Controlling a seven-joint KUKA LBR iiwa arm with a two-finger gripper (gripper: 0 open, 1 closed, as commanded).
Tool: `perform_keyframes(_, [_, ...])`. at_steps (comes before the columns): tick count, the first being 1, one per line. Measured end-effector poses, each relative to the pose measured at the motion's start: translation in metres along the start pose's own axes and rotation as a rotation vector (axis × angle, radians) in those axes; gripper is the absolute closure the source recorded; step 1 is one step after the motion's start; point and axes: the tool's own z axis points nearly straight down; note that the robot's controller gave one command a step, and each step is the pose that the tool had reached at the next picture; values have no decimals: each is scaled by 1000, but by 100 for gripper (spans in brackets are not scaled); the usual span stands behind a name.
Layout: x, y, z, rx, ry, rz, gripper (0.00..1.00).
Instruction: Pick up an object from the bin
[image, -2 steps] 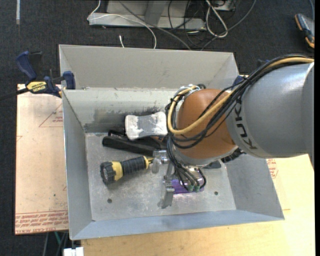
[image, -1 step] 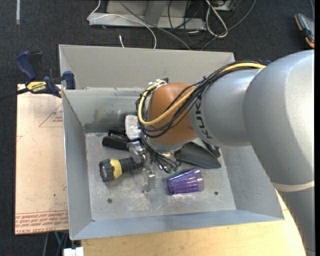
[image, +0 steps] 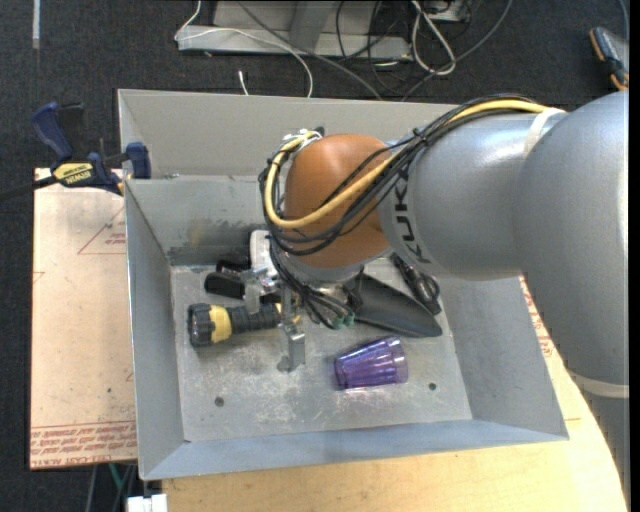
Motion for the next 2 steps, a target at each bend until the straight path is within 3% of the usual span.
perform_keyframes(1, [-5,-26,32,4,-1,-16,0])
perform_keyframes(2, [-33,-14,57,2,-10,86,0])
